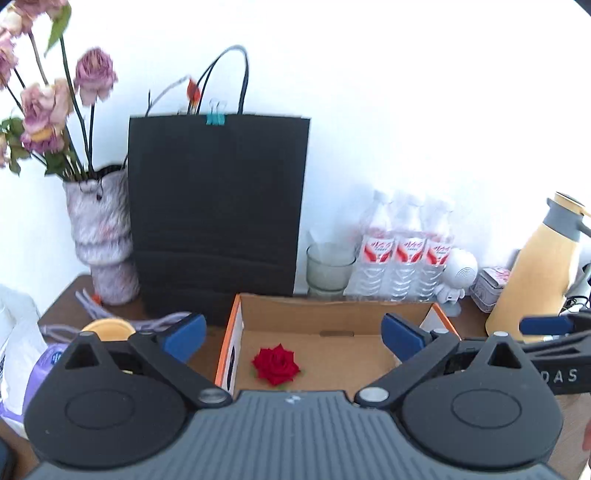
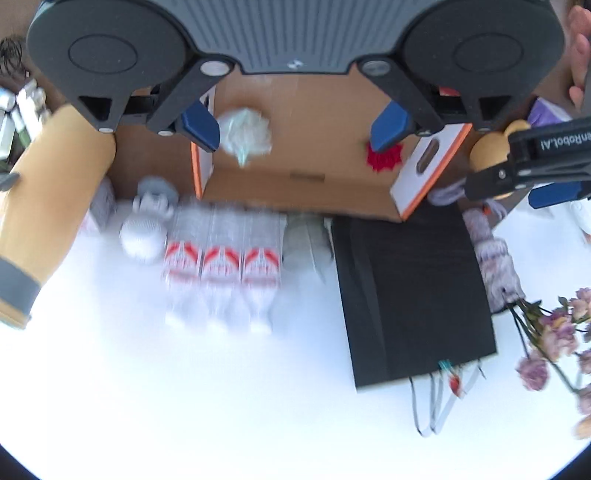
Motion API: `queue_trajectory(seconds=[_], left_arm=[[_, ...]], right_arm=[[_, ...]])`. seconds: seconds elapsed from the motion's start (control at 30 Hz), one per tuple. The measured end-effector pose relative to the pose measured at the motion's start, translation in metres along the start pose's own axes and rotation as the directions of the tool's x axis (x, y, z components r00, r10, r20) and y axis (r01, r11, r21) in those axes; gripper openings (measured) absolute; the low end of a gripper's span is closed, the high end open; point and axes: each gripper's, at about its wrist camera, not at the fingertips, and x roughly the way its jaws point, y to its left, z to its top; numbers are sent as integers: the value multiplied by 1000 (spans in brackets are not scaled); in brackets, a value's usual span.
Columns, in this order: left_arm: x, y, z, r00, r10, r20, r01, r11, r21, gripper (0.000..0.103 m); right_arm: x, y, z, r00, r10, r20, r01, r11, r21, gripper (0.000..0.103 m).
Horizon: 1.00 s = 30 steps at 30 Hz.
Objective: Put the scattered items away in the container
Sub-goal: 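Withdraw both grippers from the box back toward the table items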
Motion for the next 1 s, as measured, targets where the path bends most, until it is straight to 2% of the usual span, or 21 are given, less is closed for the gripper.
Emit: queue_trajectory(seconds=[0.07,0.13,0.17,0.3,0.4,0.43,0.5,0.57,0.67,0.73,0.8,0.87,0.93,1.0], left_arm=[[-2,-1,-18,999,13,49,-13,1000,-9,103],[-2,-2,-31,997,12,82,-12,1000,-7,103],[-1,-2,-37,996,10,85,-10,1000,-8,103],[3,-4,-56,999,-14,37,13,1000,8,103],[-9,-4,-71,999,9,50,-10,999,36,103],[-19,-6,-78,998,38,44,-40,998,45,103],[-47,-7,-96,998,37,47,-41,994,96,103],[-79,-10,-116,997,60,56,-66,991,119,103],[-132,-4,-169,996,45,81,-49,997,57,103],[-153,-3,-205,999,19,28,-21,997,69,103],[-165,-3,-230,998,-18,-57,25,993,116,103],[-170,0,-238,996,-6,-90,19,989,144,103],[-166,5,-235,997,0,-79,13,988,154,103],[-154,9,-226,997,6,-73,5,990,142,103]], right_arm=[[-3,4,-24,995,-1,101,1,1000,0,96],[-4,5,-46,982,-2,188,3,1000,-9,97],[-4,5,-54,979,-13,206,13,1000,3,97],[-6,0,-68,974,-18,224,6,998,55,97],[-18,0,-82,973,-36,229,18,997,77,97],[-28,1,-91,972,-41,232,22,996,85,97],[-53,7,-111,971,-36,237,15,996,86,97],[-82,16,-138,971,-14,237,-6,997,82,102],[-124,16,-184,971,18,238,-38,996,79,103],[-147,16,-210,970,29,239,-57,992,112,103],[-167,20,-232,964,42,262,-68,994,91,103],[-182,26,-253,956,48,289,-59,998,30,103],[-184,30,-264,954,53,294,-58,998,8,103],[-175,35,-262,963,59,262,-59,998,-7,103]])
